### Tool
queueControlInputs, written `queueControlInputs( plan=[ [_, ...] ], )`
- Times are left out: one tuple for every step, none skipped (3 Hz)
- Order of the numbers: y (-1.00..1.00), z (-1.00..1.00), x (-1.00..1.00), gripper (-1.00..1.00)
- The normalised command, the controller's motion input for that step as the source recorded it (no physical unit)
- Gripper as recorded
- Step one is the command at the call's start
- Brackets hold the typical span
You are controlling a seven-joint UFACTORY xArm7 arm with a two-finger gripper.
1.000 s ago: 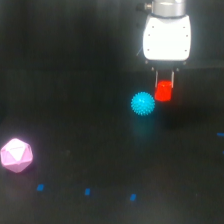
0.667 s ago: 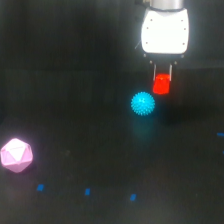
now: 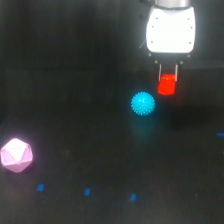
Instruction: Pick up the red object from the table
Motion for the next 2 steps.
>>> queueControlInputs(
  plan=[
    [-0.29,0.04,-0.02,-0.97],
    [-0.64,-0.05,-0.09,-1.0]
  ],
)
